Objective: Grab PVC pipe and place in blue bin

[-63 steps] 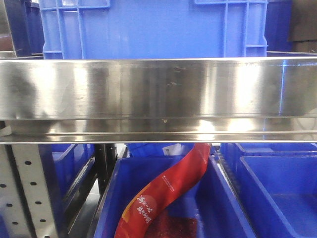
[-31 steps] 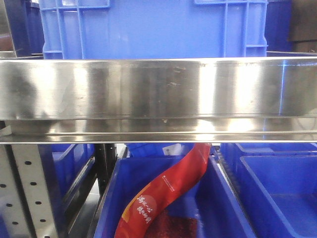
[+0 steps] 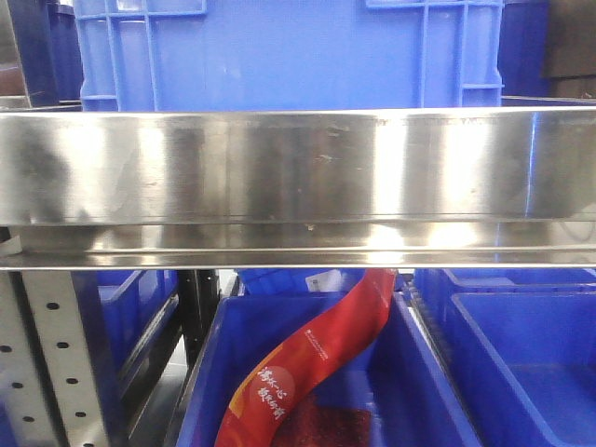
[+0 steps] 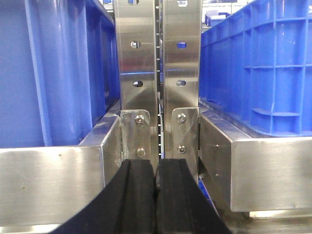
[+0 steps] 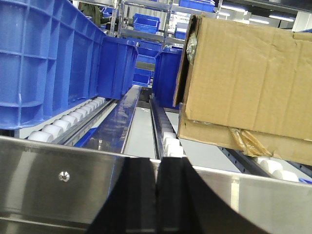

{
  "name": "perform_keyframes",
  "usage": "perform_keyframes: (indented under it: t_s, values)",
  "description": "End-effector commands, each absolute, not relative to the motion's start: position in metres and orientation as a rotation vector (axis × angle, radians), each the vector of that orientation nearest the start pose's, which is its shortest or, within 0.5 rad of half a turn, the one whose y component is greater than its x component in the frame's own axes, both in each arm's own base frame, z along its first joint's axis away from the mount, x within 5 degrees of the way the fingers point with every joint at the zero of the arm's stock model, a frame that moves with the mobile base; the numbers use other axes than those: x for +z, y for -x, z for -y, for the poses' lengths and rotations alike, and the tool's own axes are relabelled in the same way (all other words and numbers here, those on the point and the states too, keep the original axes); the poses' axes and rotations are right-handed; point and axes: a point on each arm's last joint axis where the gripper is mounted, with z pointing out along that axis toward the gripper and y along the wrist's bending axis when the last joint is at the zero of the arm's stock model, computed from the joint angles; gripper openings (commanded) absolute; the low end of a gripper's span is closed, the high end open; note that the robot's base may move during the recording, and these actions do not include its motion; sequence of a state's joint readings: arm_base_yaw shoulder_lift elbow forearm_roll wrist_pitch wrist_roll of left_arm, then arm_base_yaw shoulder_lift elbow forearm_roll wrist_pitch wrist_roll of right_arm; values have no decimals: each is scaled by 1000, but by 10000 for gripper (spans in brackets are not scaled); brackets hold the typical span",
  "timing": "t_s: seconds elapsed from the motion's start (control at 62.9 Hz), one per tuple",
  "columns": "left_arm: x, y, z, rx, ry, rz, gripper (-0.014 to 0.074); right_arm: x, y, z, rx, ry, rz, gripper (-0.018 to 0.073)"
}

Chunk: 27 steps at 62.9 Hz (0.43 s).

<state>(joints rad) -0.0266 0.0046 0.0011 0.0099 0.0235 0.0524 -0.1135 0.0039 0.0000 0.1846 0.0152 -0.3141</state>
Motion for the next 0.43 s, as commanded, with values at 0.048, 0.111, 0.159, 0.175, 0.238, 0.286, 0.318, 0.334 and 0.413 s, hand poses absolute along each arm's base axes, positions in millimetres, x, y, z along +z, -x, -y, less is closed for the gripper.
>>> perform_keyframes:
  t_s: [0.048,0.111,0.159,0.175,0.238,0.286,0.318,0.334,0.413]
  values:
    - [213,-56,1,30,-61,-1488,-111,214,-56,7,-206,8,-1480,-162]
    - [213,-56,1,30,-61,-1488,-111,214,-56,7,-206,8,-1480,-162]
    - [213,-56,1,30,-61,-1488,-111,214,-56,7,-206,8,-1480,-162]
    - [213,-56,1,30,-61,-1488,-111,214,-56,7,-206,8,-1480,-162]
    - [213,-56,1,30,-61,-1488,-111,214,-56,7,-206,8,-1480,-162]
    - [213,-56,1,30,-61,-1488,-111,214,-56,7,-206,8,-1480,-162]
    - [213,-56,1,30,-61,-1488,-111,214,-56,7,-206,8,-1480,-162]
    - [213,-56,1,30,-61,-1488,-111,214,-56,7,-206,8,-1480,-162]
    - [213,-56,1,30,-61,-1488,-111,214,-56,7,-206,8,-1480,-162]
